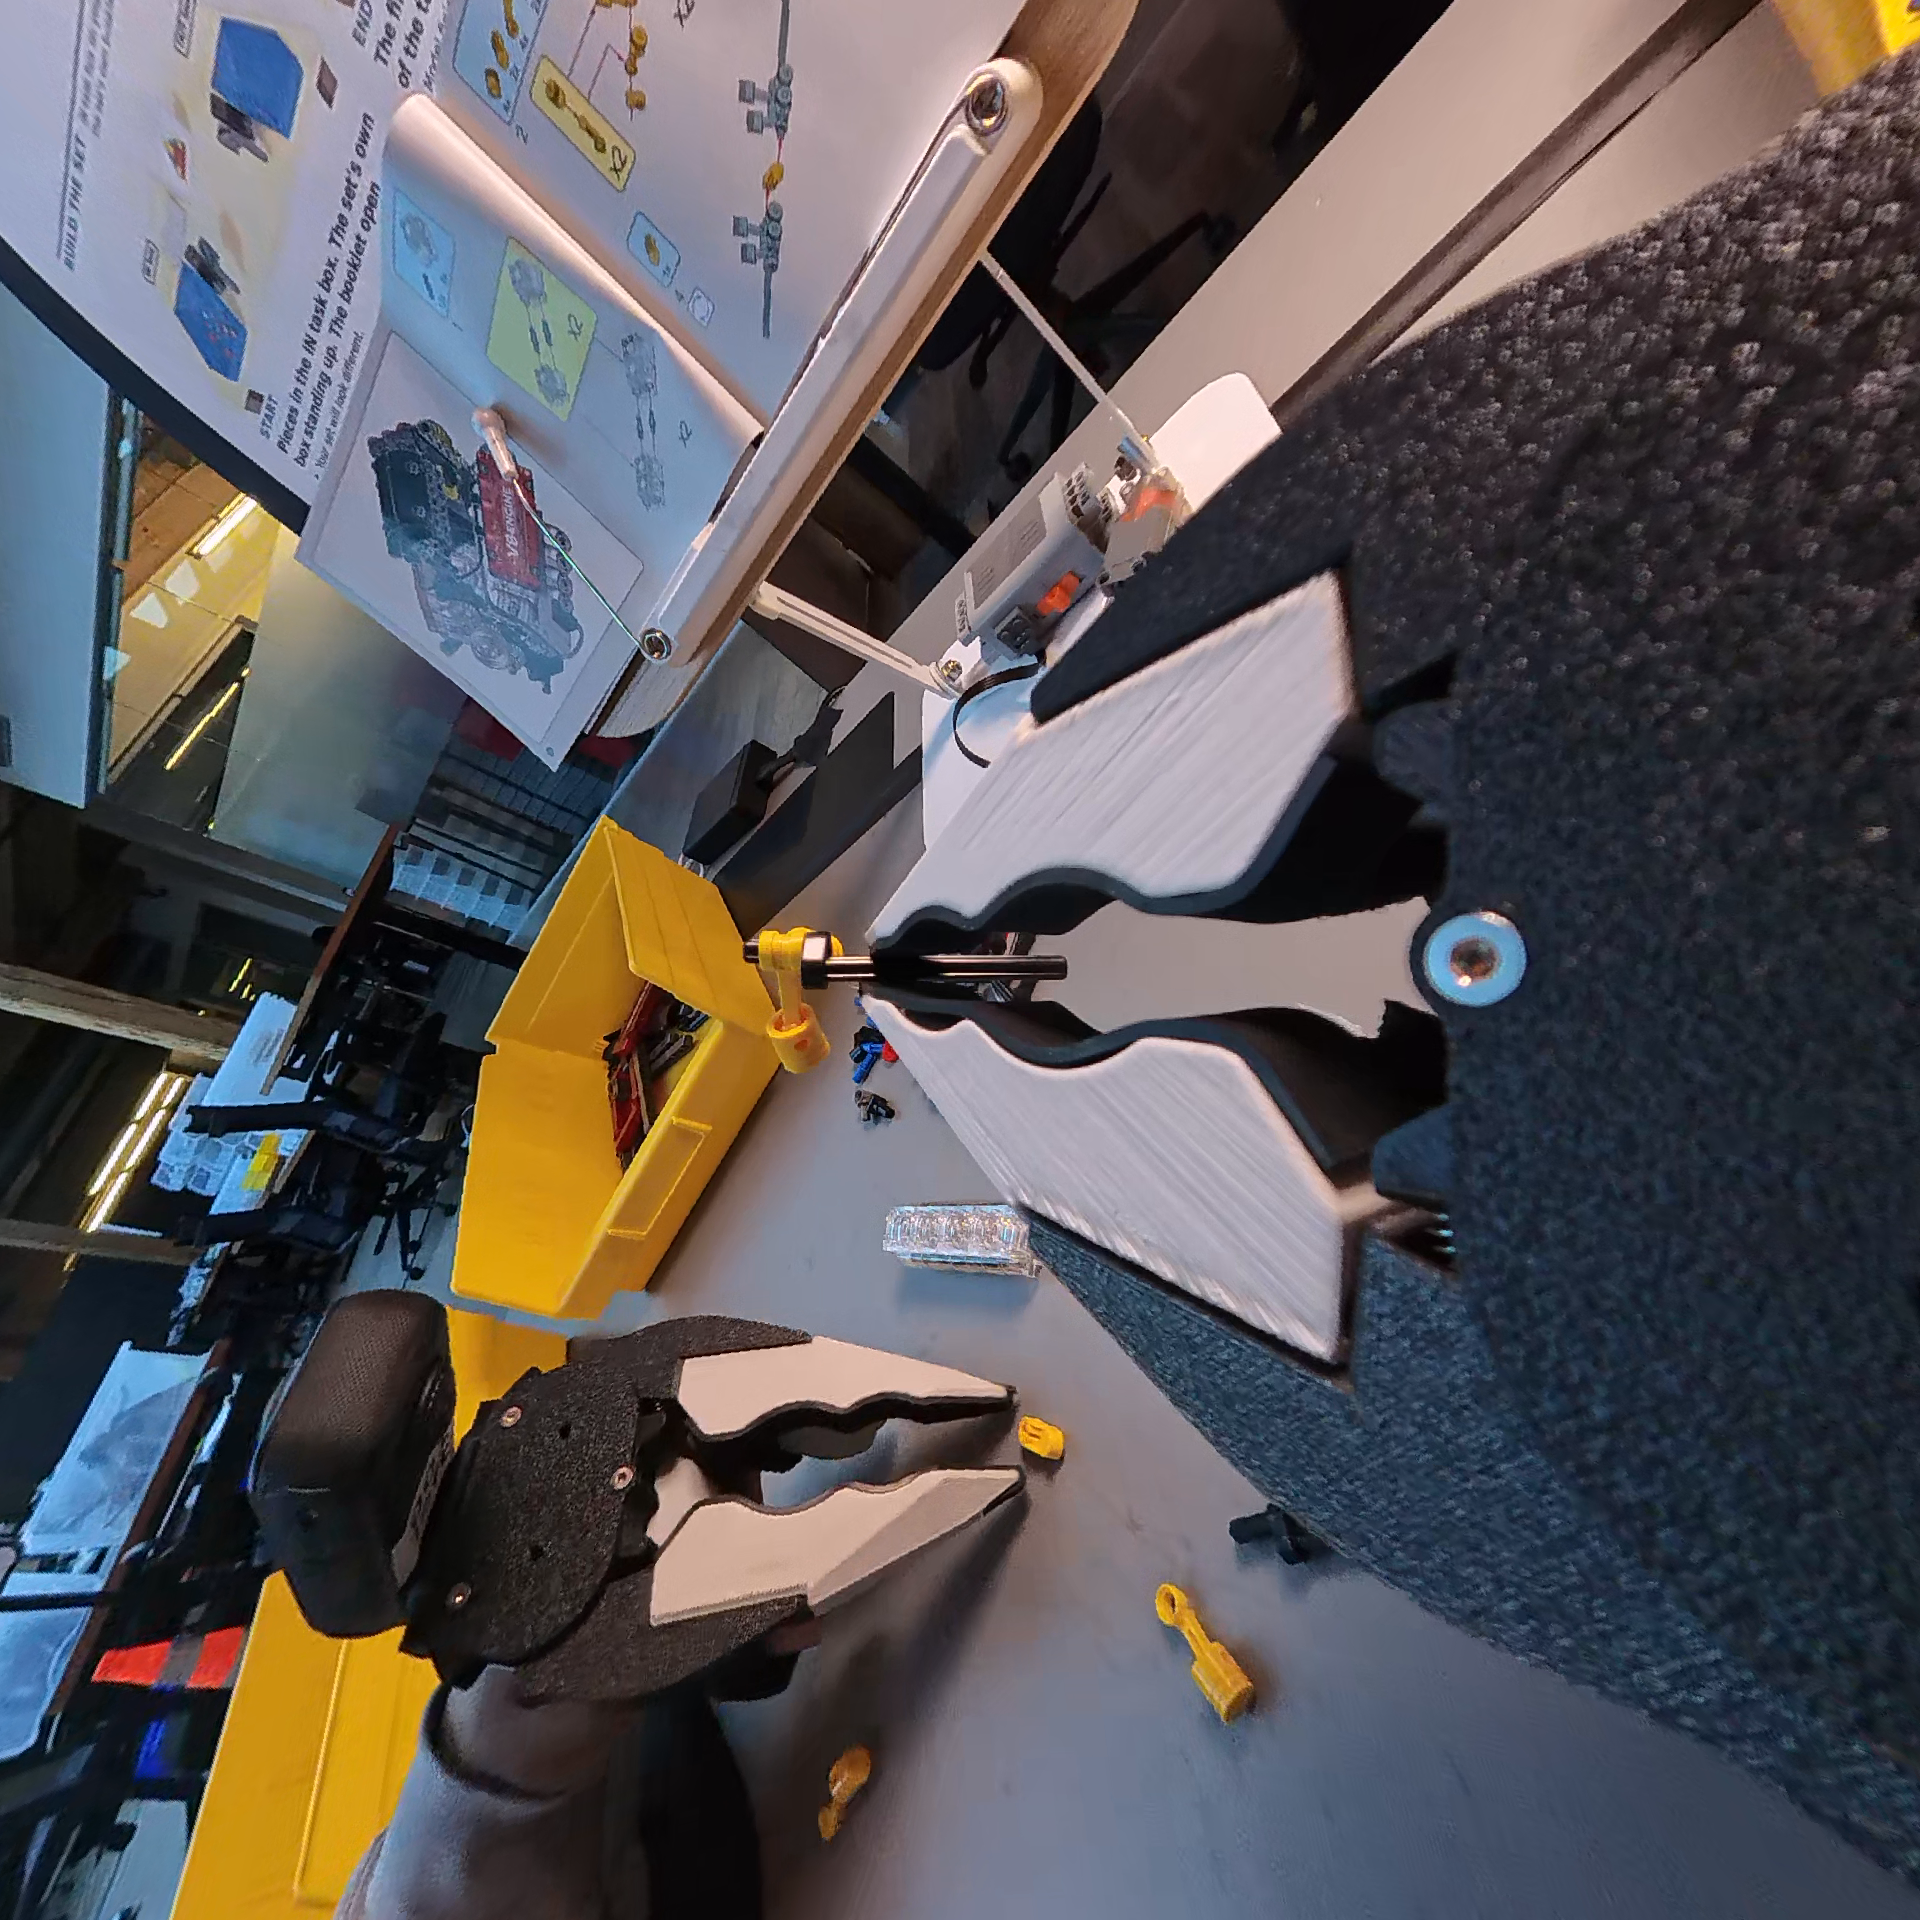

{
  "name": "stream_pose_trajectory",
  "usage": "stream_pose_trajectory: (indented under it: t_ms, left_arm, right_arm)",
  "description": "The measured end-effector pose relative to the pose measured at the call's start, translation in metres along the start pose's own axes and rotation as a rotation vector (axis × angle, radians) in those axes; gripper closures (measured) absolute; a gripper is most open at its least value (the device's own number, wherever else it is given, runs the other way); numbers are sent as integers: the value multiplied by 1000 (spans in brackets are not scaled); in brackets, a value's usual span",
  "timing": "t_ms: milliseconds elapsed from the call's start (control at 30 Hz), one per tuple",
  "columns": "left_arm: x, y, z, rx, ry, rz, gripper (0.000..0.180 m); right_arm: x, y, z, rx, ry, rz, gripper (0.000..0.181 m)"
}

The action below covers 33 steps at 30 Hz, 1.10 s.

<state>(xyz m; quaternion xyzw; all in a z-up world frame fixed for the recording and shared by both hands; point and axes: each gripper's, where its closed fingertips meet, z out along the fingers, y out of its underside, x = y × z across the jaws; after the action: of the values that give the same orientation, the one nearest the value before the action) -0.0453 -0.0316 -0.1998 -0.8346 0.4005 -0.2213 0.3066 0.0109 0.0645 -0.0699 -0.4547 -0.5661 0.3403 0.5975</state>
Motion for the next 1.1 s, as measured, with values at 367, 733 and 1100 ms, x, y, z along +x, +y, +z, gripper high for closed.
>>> stream_pose_trajectory:
  t_ms: [367, 733, 1100]
  left_arm:
    - [1, 0, 5, -34, 3, 83, 167]
    - [0, 0, 5, -58, 13, 165, 172]
    - [-1, -1, 6, -63, 41, 236, 171]
  right_arm:
    - [0, 3, -1, -11, -9, -6, 177]
    - [0, 7, -1, -21, -17, 2, 177]
    - [-1, 17, 1, -42, -27, 15, 177]
